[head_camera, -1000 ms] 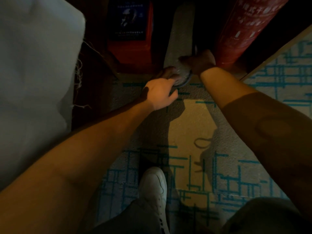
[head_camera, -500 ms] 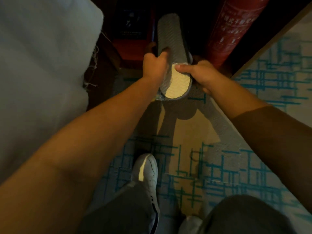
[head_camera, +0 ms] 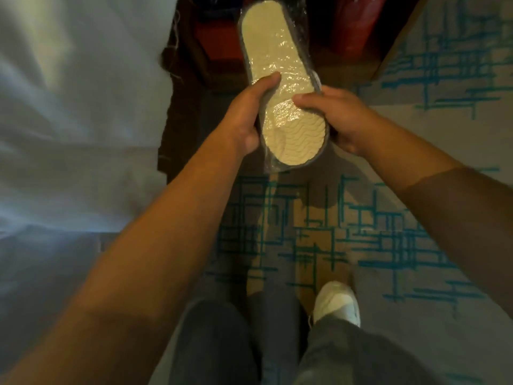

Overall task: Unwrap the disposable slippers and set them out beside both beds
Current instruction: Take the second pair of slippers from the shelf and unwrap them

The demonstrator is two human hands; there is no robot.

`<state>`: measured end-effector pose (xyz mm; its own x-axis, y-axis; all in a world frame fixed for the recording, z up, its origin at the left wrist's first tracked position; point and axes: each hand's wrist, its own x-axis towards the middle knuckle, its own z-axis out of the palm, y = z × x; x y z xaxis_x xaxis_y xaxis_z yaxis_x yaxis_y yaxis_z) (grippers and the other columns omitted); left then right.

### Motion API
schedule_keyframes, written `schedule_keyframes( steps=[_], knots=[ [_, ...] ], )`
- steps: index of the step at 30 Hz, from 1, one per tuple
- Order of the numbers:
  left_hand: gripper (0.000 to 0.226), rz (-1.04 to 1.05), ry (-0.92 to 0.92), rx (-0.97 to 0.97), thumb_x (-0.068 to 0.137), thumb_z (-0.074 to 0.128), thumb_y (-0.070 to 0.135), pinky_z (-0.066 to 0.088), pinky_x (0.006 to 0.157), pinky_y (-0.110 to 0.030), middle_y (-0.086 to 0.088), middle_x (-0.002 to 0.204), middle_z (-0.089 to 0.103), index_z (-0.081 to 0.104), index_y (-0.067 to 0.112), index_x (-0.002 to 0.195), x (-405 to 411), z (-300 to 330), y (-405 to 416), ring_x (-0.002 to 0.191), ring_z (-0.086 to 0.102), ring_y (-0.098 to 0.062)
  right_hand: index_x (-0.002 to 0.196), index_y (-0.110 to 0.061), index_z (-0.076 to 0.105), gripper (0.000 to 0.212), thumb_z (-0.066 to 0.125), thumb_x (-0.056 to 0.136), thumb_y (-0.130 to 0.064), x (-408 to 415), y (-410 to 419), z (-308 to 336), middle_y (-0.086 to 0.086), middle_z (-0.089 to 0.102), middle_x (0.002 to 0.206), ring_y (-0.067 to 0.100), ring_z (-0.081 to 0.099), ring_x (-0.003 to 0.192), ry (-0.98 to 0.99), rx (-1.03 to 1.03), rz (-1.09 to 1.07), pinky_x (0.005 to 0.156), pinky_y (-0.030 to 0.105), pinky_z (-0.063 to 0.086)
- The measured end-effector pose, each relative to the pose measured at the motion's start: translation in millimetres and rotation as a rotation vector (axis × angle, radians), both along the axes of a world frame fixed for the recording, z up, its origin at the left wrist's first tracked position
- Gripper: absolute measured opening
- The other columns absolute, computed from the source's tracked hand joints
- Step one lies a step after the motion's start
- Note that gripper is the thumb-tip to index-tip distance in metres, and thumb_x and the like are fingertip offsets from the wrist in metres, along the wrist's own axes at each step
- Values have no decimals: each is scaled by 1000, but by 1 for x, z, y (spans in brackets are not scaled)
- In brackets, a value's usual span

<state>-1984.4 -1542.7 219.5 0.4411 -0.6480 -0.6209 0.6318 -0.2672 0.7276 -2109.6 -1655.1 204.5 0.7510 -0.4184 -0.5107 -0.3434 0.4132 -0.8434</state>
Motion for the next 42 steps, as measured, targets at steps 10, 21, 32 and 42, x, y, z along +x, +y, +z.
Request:
schedule_keyframes(
  steps=[10,21,32,42],
  knots=[
    [42,-84,-179,-119,90,68,14,53,100,-51,-18,120,71,59,5,130,-15,30,60,109,70,-35,123,-13,62,32,65,90,-17,-41,72,46,7,75,107,21,73,95,123,-81,221,66,31,58],
    [57,-41,-152,-382,89,71,24,47,104,-58,-21,129,66,52,5,139,-68,113,102,118,64,-39,102,-19,71,22,77,81,-19,-97,119,174,0,78,101,19,74,97,82,-371,88,87,39,58],
    [36,97,-243,-343,94,66,16,61,82,-29,-5,116,73,59,11,129,-123,169,141,100,74,-14,150,-32,26,91,73,76,-53,-139,193,238,-8,58,133,16,61,110,374,-1155,115,89,35,51],
    [33,176,-249,-279,94,65,10,55,61,-14,1,107,71,55,14,125,-123,156,141,81,74,-1,140,-29,45,66,68,80,-48,-128,184,221,-2,48,141,20,53,121,459,-1395,310,93,39,49]
  ],
)
